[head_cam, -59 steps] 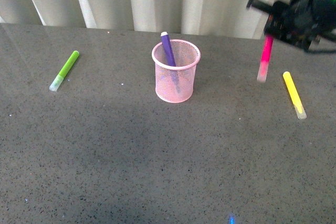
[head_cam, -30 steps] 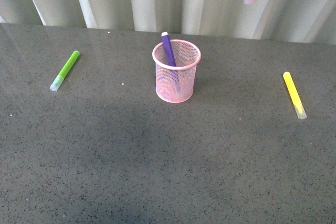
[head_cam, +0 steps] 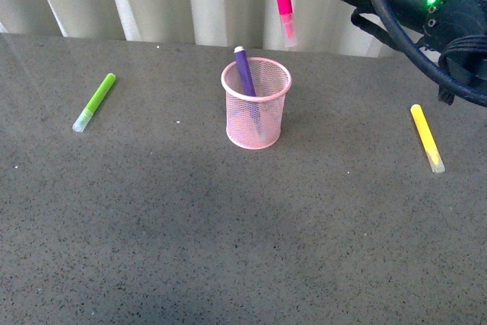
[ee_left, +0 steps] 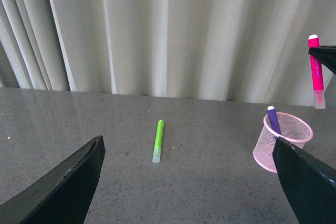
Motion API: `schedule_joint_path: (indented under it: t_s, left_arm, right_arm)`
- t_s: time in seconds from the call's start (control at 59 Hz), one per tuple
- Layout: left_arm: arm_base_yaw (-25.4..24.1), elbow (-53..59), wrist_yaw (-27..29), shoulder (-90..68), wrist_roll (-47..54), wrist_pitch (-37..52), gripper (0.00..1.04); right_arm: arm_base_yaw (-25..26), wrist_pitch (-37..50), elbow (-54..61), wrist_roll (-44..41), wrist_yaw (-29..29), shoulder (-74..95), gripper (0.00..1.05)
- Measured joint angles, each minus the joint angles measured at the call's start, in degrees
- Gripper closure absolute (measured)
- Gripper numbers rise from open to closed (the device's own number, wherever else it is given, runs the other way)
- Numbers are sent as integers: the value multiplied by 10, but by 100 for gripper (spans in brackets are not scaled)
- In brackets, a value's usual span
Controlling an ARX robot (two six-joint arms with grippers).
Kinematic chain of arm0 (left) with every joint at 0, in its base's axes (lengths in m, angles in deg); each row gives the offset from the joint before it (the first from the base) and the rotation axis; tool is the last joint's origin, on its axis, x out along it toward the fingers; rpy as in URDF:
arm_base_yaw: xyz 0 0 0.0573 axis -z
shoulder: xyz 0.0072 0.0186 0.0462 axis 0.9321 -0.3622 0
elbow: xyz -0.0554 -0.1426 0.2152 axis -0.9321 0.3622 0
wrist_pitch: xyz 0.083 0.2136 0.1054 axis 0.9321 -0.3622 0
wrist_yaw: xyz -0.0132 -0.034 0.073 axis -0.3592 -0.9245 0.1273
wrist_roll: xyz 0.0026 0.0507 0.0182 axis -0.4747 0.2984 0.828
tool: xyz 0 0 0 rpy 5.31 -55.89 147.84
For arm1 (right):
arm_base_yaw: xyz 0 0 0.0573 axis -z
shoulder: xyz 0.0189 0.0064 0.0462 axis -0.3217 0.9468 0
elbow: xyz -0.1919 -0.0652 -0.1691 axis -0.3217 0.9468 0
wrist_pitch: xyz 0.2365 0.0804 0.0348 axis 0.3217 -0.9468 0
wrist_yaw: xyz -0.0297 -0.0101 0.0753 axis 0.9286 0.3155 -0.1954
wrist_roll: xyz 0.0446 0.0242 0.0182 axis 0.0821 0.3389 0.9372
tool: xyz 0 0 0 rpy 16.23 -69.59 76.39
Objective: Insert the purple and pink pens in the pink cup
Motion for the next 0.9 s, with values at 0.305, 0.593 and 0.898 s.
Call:
schedule_joint_path:
  t_s: [0.305, 0.593, 0.898]
  left_arm:
    - [0, 0, 0, 0, 0, 0, 7]
    - [0, 0, 0, 0, 0, 0, 7]
    - [0, 0, 0, 0, 0, 0, 7]
  right_arm:
    - [11, 10, -16, -7, -9, 53, 94]
    - [7, 16, -41, 2, -7, 82, 94]
    - [-8, 15, -54, 10, -9, 93, 94]
